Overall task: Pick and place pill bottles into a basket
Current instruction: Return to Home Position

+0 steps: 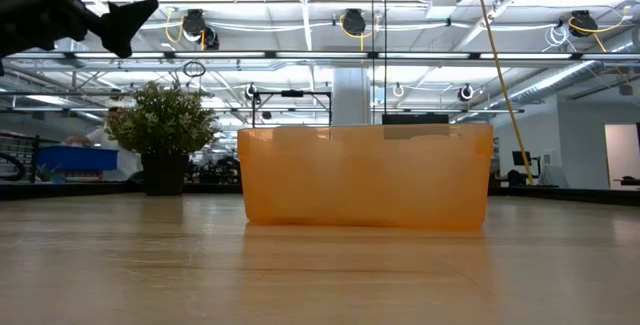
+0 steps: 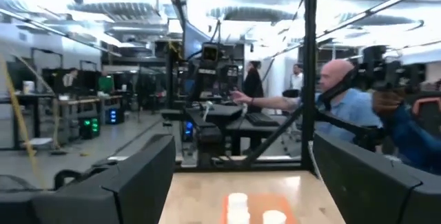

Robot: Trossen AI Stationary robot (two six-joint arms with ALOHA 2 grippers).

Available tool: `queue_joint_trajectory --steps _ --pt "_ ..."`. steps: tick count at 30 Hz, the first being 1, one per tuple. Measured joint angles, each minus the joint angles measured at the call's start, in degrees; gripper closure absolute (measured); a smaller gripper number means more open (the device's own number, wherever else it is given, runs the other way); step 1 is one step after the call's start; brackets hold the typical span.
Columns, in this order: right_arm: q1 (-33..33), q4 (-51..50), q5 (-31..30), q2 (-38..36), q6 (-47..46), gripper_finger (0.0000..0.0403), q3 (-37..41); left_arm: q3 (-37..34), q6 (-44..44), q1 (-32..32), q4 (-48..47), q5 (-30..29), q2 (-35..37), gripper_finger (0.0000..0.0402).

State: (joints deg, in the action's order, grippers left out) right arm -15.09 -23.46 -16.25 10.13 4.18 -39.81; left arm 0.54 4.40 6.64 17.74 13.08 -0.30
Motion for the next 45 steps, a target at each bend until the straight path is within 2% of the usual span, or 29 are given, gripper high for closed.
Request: queue_joint_trajectory --steps 5,11,16,20,27,33,41,45 --pt "0.0 -3.1 0.02 -0.02 -0.68 0.019 0.06 0.02 0.68 1.38 -2.62 3.61 -0.02 0.0059" --pt "0.0 -2.51 0.1 -1.35 -1.0 0.019 3.76 0.02 2.91 3.32 -13.49 3.84 -0.04 0.0053" --pt "-0.02 1.28 6.11 -8.55 -0.05 0.019 7.15 0.02 3.6 3.97 -14.1 3.61 -0.05 0.0057" --pt "-0.02 1.39 6.0 -9.88 -0.86 0.019 7.85 0.02 3.6 3.99 -14.32 3.58 0.0 0.0059" --pt "0.0 13.93 4.46 -9.93 1.33 0.019 14.39 0.08 3.65 4.06 -14.6 3.57 -0.06 0.0057" --pt "0.0 22.44 4.48 -9.92 2.47 0.019 23.57 0.08 3.7 4.06 -14.58 4.42 -0.06 0.0061" --pt "0.0 43.08 5.75 -10.01 1.14 0.019 35.86 0.08 3.72 4.06 -14.58 4.46 -0.06 0.006" --pt "-0.02 44.28 7.53 -10.01 1.0 0.019 37.36 0.08 3.76 4.06 -14.6 4.46 -0.06 0.006"
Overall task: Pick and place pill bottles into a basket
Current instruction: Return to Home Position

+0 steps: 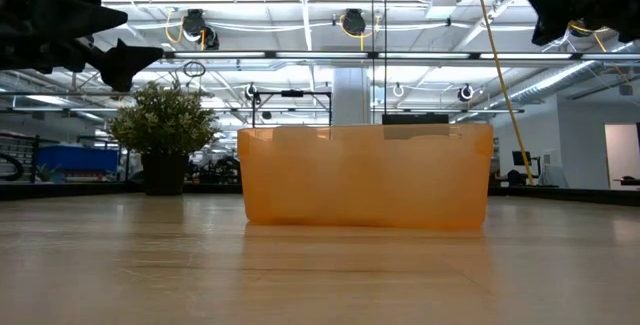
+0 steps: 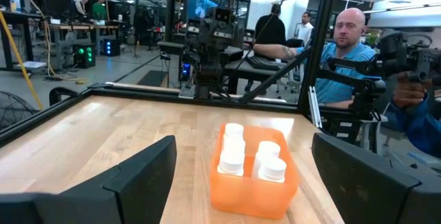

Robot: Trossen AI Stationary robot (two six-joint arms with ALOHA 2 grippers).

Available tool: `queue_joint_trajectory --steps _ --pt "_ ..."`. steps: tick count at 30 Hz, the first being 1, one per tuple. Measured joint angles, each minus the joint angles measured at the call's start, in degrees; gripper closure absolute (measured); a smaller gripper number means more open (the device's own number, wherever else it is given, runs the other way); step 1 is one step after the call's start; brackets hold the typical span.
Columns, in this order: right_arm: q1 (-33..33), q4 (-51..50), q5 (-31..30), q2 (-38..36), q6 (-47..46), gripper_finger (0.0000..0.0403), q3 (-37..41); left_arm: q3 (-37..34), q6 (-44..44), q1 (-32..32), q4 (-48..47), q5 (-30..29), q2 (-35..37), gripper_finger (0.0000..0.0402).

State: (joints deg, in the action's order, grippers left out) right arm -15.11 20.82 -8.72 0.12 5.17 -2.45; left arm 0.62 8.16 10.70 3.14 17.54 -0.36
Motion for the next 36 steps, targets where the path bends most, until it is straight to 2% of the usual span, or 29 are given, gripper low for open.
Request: queue_joint_trajectory --steps 7,11,18,25,30,36 --pt "0.0 -9.9 0.11 0.06 -2.42 0.019 0.21 0.0 0.35 0.0 0.0 0.19 0.0 0.0058" --pt "0.0 -14.9 2.57 0.05 -5.11 0.019 0.27 0.0 0.73 0.0 0.0 0.73 0.0 0.0062" --pt "0.01 -16.34 6.38 0.05 -5.9 0.019 0.34 0.0 0.63 0.0 0.04 1.46 0.0 0.0053" --pt "0.11 -17.68 2.29 0.05 -5.85 0.019 0.44 0.0 0.85 0.0 0.04 1.46 0.0 0.0053" --pt "0.26 -16.86 -2.89 0.1 -5.16 0.019 1.59 0.0 1.07 0.0 0.04 1.49 0.0 0.0051" --pt "3.26 -17.08 -3.16 0.29 -5.86 0.019 1.59 0.0 1.16 0.0 0.06 1.54 0.0 0.0052"
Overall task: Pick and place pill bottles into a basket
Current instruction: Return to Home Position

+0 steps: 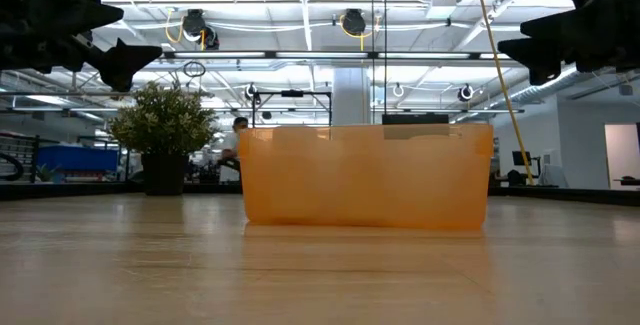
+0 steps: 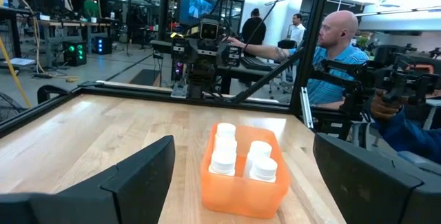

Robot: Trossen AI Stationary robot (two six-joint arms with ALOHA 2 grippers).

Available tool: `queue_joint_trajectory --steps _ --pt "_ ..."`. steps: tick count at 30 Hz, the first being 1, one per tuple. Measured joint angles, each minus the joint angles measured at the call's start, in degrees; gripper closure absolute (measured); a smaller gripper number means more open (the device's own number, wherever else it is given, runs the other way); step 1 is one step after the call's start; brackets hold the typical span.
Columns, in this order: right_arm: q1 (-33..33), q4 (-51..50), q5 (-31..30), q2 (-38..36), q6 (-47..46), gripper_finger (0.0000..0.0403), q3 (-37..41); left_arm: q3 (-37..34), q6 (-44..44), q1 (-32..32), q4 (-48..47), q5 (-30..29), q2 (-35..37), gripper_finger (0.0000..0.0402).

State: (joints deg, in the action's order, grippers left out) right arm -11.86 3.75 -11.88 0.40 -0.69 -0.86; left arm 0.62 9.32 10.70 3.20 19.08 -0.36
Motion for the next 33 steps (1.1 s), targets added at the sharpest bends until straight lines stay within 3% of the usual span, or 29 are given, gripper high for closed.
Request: queue_joint_trajectory --steps 15,23,33 --pt "14.26 1.82 0.12 0.0 1.47 0.019 0.0 0.0 -0.1 0.0 0.03 0.52 0.0 0.0052" --pt "19.95 0.37 14.89 0.0 -3.6 0.019 0.0 0.0 -0.42 -0.02 0.35 4.3 0.0 0.0052" --pt "20.79 0.26 15.42 0.02 -4.49 0.019 0.0 -0.02 -1.27 0.0 0.38 4.65 0.0 0.0052"
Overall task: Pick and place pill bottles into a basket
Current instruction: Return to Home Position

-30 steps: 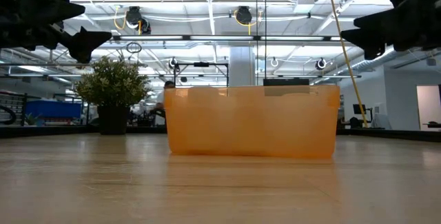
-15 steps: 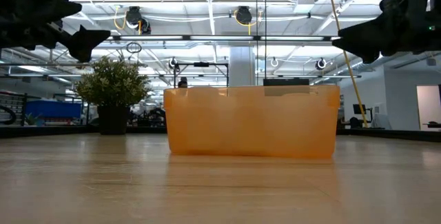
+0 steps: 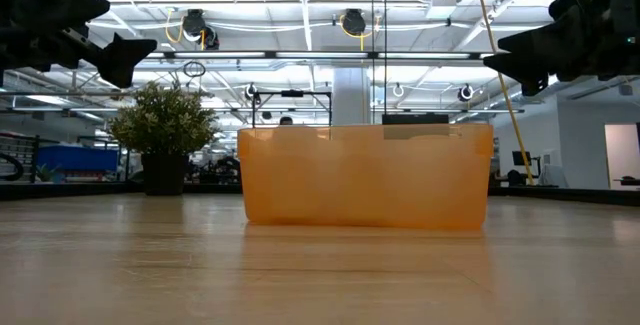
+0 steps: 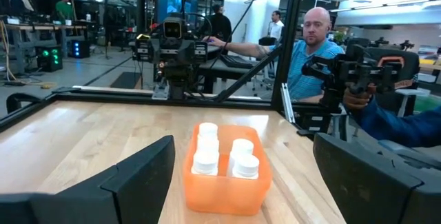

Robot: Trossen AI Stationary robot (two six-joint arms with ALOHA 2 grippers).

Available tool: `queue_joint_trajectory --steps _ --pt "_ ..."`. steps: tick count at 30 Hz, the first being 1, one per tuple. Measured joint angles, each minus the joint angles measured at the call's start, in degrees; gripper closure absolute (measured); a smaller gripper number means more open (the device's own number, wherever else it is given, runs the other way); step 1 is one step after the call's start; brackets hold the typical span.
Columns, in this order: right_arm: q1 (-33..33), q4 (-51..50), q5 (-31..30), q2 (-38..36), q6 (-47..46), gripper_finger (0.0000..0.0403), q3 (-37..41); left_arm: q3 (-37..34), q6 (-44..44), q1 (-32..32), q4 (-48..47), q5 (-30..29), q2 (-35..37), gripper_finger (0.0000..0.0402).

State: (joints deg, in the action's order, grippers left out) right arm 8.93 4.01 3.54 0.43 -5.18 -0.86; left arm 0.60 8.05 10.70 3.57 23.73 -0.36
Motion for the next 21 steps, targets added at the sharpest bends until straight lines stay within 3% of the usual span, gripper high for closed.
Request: queue_joint_trajectory --steps 21 --pt "0.0 0.02 1.06 0.0 -0.01 0.019 0.0 0.0 -1.75 0.0 0.0 -0.22 -3.91 0.0052"
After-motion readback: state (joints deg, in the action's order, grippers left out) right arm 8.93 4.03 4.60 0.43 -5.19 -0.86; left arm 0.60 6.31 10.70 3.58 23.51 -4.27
